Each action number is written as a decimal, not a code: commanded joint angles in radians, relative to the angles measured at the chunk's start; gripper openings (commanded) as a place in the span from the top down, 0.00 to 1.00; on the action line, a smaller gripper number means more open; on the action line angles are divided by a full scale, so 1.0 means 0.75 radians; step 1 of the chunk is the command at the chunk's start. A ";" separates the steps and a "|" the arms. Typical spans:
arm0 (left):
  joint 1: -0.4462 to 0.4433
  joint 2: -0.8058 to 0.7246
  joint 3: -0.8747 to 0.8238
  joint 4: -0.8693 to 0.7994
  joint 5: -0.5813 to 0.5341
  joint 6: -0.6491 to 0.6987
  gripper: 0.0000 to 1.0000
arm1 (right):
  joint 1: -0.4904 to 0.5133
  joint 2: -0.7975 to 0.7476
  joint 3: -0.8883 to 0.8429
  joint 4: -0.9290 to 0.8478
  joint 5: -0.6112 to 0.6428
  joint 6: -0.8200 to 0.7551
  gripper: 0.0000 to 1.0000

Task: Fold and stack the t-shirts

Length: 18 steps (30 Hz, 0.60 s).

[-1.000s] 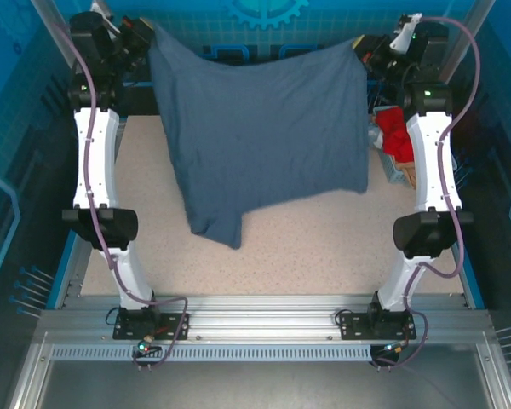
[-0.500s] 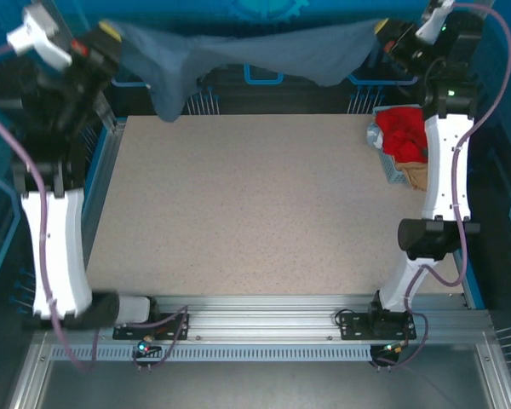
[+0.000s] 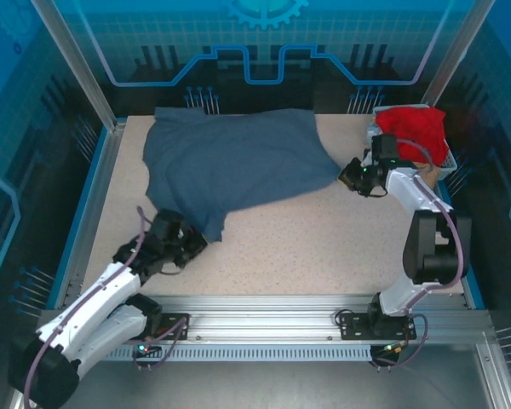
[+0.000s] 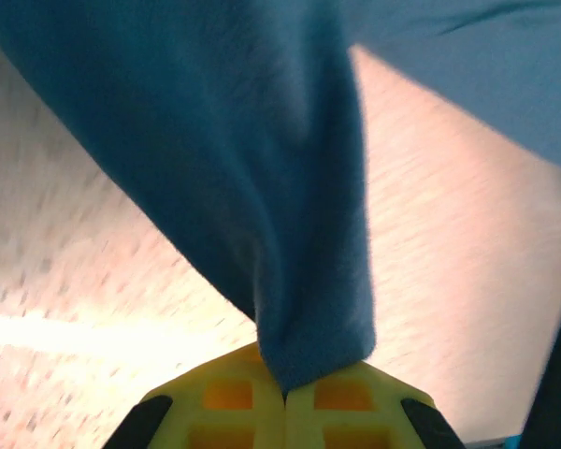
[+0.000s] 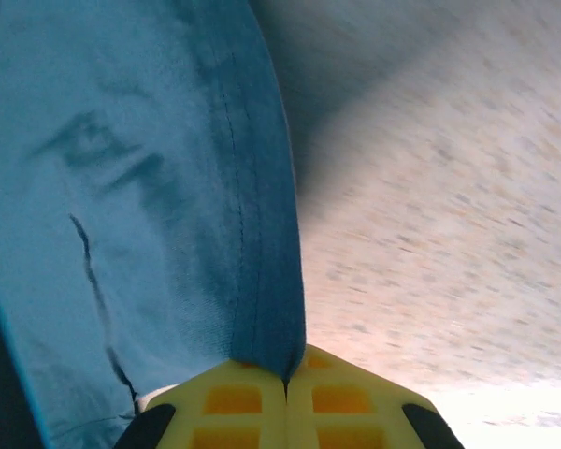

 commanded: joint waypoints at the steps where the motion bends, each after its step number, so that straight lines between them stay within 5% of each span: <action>1: -0.102 0.095 -0.067 0.185 -0.027 -0.205 1.00 | -0.008 0.039 -0.005 -0.126 0.127 -0.059 1.00; 8: -0.198 0.242 -0.060 0.226 -0.079 -0.327 1.00 | -0.040 -0.088 -0.100 -0.373 0.396 -0.041 1.00; 18: -0.250 0.362 0.010 0.245 -0.089 -0.382 1.00 | -0.066 -0.356 -0.348 -0.452 0.536 0.034 1.00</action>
